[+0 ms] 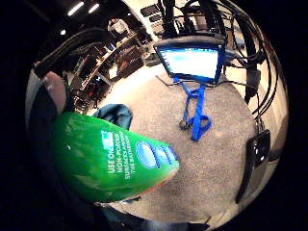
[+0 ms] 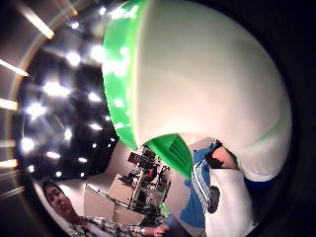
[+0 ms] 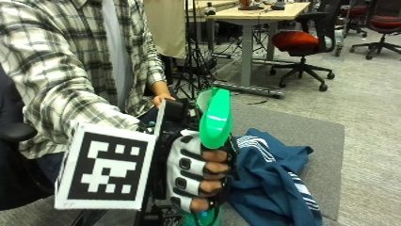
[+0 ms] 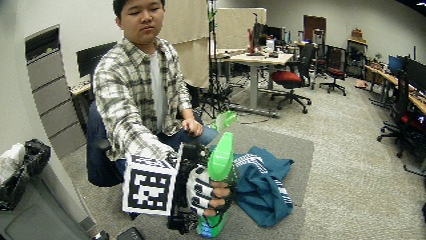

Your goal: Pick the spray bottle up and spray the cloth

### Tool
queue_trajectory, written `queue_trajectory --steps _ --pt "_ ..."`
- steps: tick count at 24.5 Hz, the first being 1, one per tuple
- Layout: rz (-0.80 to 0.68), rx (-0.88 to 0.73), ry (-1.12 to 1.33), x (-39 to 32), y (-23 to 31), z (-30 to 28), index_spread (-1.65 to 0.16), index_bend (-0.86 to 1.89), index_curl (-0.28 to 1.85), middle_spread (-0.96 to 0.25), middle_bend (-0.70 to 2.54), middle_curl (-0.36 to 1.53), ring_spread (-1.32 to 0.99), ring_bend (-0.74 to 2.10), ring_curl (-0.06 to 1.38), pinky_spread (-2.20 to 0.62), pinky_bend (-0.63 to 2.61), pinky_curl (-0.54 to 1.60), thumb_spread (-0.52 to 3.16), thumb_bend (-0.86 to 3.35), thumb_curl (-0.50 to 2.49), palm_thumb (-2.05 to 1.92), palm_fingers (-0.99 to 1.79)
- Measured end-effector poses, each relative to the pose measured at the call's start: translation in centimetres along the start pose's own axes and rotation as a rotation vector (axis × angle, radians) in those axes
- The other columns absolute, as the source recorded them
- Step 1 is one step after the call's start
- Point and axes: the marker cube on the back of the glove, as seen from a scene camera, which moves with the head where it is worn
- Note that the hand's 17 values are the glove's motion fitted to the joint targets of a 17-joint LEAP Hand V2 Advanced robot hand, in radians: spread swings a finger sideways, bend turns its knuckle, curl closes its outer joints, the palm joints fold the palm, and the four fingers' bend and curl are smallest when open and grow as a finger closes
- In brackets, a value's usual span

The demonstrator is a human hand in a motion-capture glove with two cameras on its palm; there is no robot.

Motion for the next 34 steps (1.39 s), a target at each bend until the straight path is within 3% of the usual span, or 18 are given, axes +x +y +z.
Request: queue_trajectory --steps 9,15,34 --pt "-0.187 0.082 -0.014 -6.9 -2.0 -4.4 -0.27 0.31 0.57 -0.17 0.52 0.55 -0.21 0.58 0.49 -0.15 0.42 0.38 0.29 -0.03 0.73 1.07 1.23" --pt "-0.198 0.082 0.003 -9.7 -2.6 -6.2 -0.27 0.31 0.59 -0.17 0.52 0.56 -0.22 0.58 0.50 -0.15 0.42 0.39 0.27 -0.03 0.74 1.07 1.22" --pt "-0.478 -0.008 0.251 -15.2 0.9 -3.1 -0.27 0.29 0.63 -0.17 0.52 0.58 -0.22 0.57 0.52 -0.15 0.40 0.41 0.26 -0.03 0.77 1.07 1.21"
